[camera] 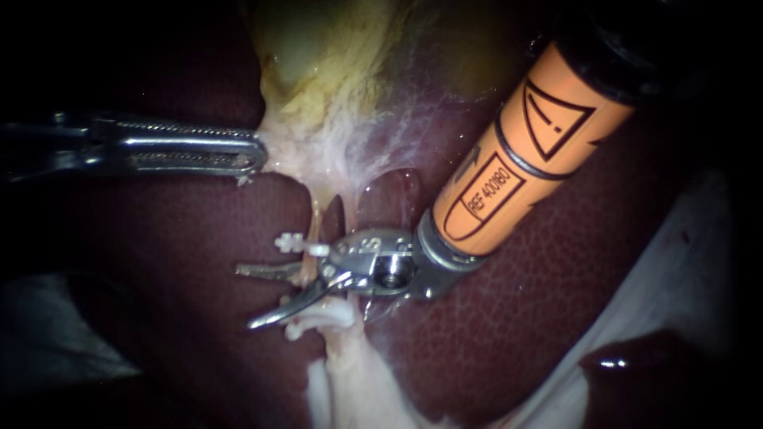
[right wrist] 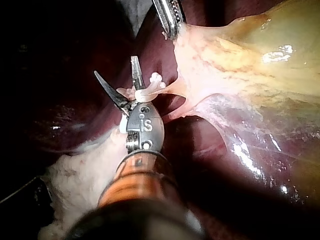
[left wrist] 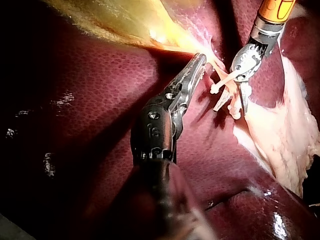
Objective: Go to the cutting position left tube
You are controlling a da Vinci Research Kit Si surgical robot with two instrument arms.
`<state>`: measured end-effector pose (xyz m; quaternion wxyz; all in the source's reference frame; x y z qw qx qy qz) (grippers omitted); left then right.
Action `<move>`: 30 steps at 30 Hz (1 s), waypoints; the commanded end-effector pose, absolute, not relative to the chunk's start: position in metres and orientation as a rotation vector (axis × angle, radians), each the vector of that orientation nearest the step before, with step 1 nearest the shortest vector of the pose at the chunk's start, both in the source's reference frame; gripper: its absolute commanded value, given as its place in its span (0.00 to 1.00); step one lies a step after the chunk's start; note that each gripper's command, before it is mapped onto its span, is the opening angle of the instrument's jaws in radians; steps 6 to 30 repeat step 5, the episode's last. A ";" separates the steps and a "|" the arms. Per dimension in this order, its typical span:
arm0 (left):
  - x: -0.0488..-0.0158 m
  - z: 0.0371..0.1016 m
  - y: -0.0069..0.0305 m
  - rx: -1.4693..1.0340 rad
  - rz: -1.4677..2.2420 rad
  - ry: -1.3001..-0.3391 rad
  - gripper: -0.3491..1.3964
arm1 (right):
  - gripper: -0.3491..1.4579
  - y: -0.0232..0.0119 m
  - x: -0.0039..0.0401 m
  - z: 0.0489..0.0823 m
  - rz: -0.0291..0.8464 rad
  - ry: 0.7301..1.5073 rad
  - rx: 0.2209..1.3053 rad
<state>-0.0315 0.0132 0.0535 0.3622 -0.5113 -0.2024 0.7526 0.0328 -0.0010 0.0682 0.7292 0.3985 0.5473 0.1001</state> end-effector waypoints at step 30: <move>-0.0316 0.0535 0.0132 -1.317 1.938 -0.521 0.00 | 0.92 -0.0011 0.0325 0.0683 0.228 1.202 0.877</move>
